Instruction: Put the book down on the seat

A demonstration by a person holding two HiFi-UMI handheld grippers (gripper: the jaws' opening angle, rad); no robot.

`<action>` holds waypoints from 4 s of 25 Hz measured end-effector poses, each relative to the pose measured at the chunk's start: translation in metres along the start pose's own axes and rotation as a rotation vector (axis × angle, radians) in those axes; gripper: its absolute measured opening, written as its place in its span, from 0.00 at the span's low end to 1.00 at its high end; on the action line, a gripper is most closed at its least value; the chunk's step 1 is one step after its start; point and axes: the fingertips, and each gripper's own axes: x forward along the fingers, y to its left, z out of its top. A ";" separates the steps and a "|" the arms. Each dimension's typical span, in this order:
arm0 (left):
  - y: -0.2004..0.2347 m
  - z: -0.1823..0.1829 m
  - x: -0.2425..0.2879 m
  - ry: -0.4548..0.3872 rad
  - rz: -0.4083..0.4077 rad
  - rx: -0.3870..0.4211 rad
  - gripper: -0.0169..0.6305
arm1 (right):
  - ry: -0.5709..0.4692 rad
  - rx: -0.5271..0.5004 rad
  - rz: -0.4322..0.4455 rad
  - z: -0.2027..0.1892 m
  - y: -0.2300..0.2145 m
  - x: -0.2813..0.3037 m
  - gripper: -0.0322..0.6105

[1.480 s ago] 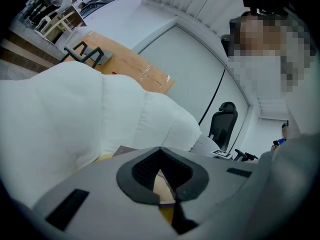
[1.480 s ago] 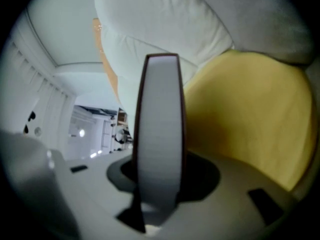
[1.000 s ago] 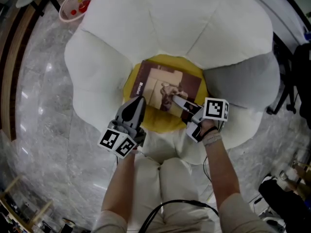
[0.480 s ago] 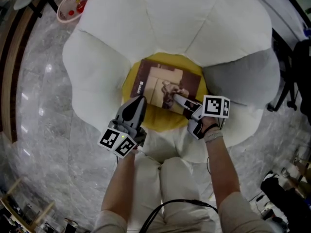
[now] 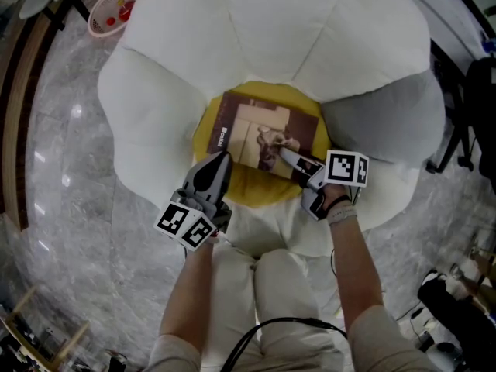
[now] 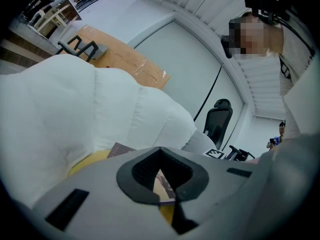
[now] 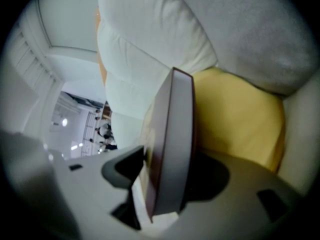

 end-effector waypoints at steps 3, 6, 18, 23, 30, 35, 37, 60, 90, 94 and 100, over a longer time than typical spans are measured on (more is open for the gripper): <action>0.001 -0.001 -0.001 0.003 -0.001 0.004 0.06 | -0.004 0.010 -0.011 -0.002 -0.004 -0.003 0.43; 0.000 0.000 -0.002 0.002 -0.003 0.005 0.06 | -0.012 0.008 -0.018 -0.002 -0.008 -0.007 0.43; -0.008 0.000 -0.005 0.014 -0.023 0.016 0.06 | -0.047 0.027 -0.056 -0.006 -0.022 -0.025 0.43; -0.009 -0.002 -0.009 0.017 -0.018 0.017 0.06 | -0.065 0.046 -0.058 -0.007 -0.025 -0.029 0.43; -0.016 -0.001 -0.014 0.021 -0.010 0.011 0.06 | -0.071 0.001 -0.086 -0.010 -0.020 -0.040 0.43; -0.026 -0.004 -0.021 0.039 -0.004 0.000 0.06 | -0.067 -0.010 -0.095 -0.012 -0.012 -0.053 0.43; -0.032 -0.006 -0.025 0.055 -0.008 0.001 0.06 | -0.064 -0.018 -0.086 -0.012 -0.005 -0.058 0.43; -0.131 0.059 -0.055 0.089 -0.012 0.033 0.06 | -0.155 -0.349 0.052 -0.001 0.184 -0.146 0.18; -0.219 0.146 -0.081 0.030 -0.011 0.065 0.06 | -0.268 -0.675 0.115 -0.029 0.309 -0.222 0.07; -0.227 0.161 -0.087 0.010 -0.015 0.083 0.06 | -0.277 -0.707 0.124 -0.036 0.329 -0.227 0.07; -0.253 0.182 -0.091 0.000 -0.021 0.083 0.06 | -0.263 -0.703 0.155 -0.045 0.355 -0.242 0.07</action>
